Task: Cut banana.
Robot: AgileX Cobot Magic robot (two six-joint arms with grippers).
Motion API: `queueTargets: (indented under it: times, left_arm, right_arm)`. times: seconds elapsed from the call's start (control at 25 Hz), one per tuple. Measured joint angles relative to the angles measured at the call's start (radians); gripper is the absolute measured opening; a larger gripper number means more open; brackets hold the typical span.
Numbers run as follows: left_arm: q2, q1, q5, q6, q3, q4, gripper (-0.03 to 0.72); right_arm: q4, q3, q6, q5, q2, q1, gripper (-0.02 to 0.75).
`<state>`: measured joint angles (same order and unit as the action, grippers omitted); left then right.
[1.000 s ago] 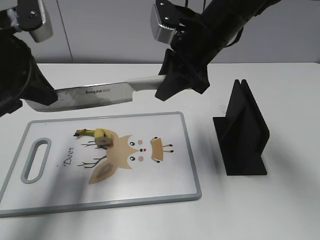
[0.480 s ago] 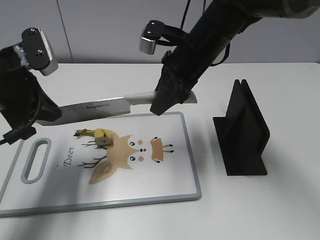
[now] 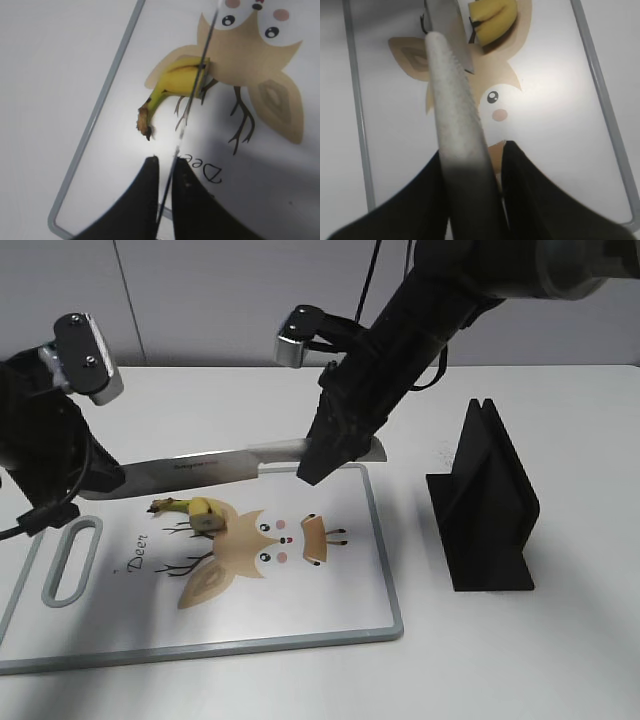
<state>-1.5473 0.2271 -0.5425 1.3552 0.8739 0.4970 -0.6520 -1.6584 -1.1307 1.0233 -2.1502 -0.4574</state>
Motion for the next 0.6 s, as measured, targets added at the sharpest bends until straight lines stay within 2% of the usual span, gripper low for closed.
queueTargets:
  times: [0.2,0.4,0.6]
  left_arm:
    - [-0.039,0.008,0.023,0.001,0.0,0.033,0.038]
    - [-0.07,0.063,0.071,-0.008,-0.001,0.005,0.035]
    - [-0.1,0.073,0.105,-0.01,-0.001,-0.002,0.034]
  right_arm:
    - [0.032,-0.002,0.005,-0.012,-0.002,0.0,0.249]
    - [0.07,-0.002,0.007,-0.006,-0.015,0.007,0.252]
    - [0.088,-0.002,0.013,-0.022,-0.017,0.008,0.252]
